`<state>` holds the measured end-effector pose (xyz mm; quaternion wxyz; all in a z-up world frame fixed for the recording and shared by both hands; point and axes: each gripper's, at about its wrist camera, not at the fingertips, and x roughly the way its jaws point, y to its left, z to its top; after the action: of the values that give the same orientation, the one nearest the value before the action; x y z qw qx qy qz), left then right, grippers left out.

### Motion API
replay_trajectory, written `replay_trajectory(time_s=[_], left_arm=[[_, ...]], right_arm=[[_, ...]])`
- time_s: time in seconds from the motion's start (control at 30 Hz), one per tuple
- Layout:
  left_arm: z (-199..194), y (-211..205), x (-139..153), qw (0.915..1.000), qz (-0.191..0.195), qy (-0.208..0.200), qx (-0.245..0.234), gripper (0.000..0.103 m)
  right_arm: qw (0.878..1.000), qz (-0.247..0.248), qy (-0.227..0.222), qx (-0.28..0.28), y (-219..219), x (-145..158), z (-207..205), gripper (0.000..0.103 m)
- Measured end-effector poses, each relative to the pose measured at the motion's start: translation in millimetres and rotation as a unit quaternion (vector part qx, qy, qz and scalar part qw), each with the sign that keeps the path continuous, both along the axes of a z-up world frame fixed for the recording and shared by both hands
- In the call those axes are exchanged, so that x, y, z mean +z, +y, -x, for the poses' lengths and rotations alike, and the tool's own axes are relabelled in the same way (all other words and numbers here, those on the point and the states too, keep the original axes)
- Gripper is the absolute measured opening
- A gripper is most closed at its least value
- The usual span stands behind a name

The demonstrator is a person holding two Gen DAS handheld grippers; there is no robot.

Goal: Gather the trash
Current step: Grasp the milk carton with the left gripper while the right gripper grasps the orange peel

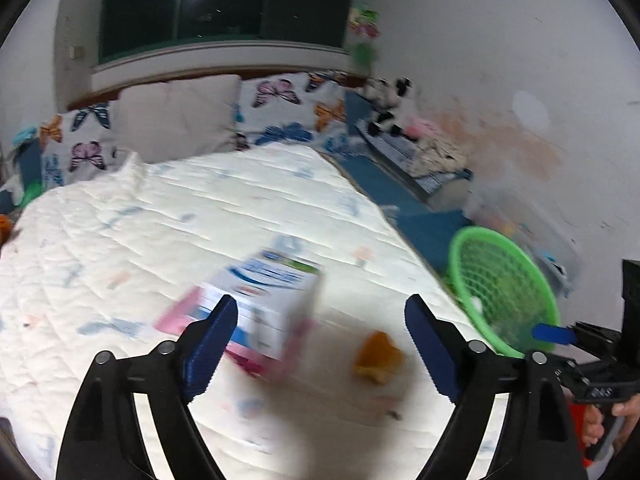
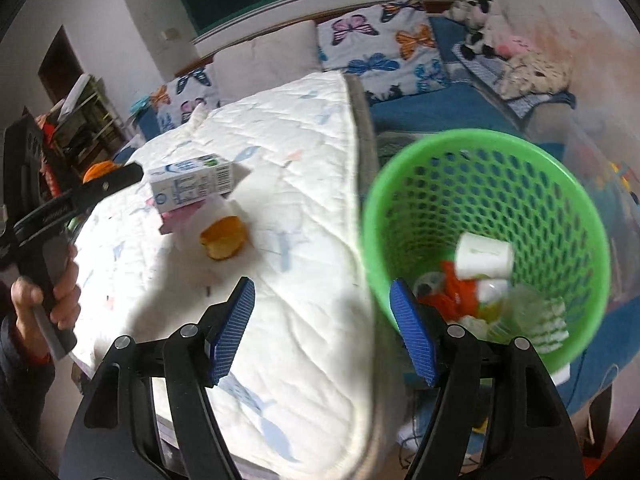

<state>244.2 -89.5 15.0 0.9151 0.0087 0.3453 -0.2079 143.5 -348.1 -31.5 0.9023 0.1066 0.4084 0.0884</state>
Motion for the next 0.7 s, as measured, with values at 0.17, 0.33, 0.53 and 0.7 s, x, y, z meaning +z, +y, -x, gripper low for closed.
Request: replay_trajectory(time_s=[0.17, 0.33, 0.53, 0.7], left_arm=[[-21, 13, -7, 0.9997, -0.024, 0.008, 0.000, 0.090], [-28, 14, -17, 0.9987, -0.046, 0.007, -0.018, 0.091], [-35, 11, -31, 0.9975, -0.060, 0.017, -0.035, 0.092], [-43, 8, -42, 0.9962, -0.069, 0.022, -0.049, 0.092]], right_arm=[[1.000, 0.002, 0.000, 0.029, 29, -1, -18, 0.071], [0.998, 0.003, 0.002, 0.060, 57, -8, -35, 0.071], [0.996, 0.004, 0.012, 0.083, 80, -21, -53, 0.071], [0.995, -0.001, 0.020, 0.097, 91, -30, -62, 0.071]])
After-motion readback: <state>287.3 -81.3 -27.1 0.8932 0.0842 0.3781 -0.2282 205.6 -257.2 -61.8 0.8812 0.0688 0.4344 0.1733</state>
